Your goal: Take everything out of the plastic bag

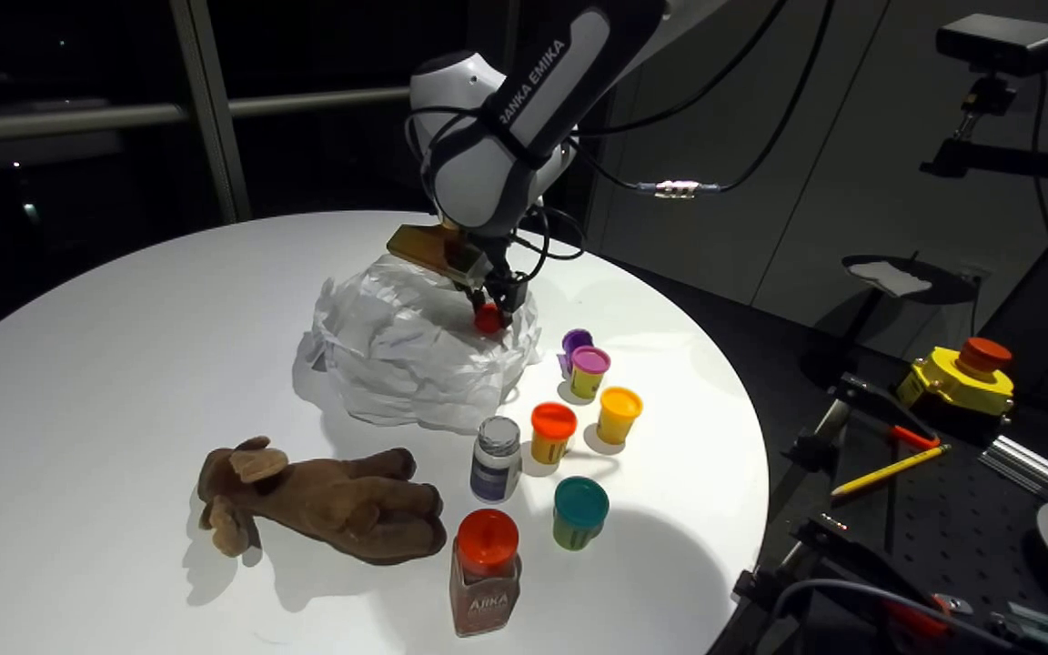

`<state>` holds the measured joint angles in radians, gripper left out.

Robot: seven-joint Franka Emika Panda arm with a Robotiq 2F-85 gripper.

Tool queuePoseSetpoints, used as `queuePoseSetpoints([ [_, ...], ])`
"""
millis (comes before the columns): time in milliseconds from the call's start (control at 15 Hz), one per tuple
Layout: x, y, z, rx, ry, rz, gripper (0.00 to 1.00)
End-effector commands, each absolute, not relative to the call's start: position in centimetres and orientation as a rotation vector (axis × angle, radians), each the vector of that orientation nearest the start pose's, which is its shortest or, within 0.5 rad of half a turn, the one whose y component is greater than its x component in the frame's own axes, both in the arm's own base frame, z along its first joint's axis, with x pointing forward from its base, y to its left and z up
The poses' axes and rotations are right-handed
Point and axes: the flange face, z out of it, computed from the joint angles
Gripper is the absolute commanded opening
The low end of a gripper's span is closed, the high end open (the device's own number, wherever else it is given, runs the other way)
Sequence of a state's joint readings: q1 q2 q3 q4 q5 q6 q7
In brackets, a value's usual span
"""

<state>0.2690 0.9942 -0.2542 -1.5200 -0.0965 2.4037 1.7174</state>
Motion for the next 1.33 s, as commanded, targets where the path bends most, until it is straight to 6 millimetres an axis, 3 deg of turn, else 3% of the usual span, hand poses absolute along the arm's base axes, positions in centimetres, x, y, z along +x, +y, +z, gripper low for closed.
queuePoseSetpoints([
  [0, 68.9, 3.6, 8.8, -2.407, 2.300, -0.321, 0.25],
  [267, 68.0, 5.1, 12.2, -2.394, 2.190, -0.372, 0.25],
  [533, 64.7, 6.3, 15.8, -2.393, 2.140, -0.423, 0.25],
  [867, 57.9, 5.4, 17.9, -2.478, 2.239, -0.526, 0.25],
  [1267, 48.2, 4.3, 16.9, -2.603, 2.214, -0.491, 0.25],
])
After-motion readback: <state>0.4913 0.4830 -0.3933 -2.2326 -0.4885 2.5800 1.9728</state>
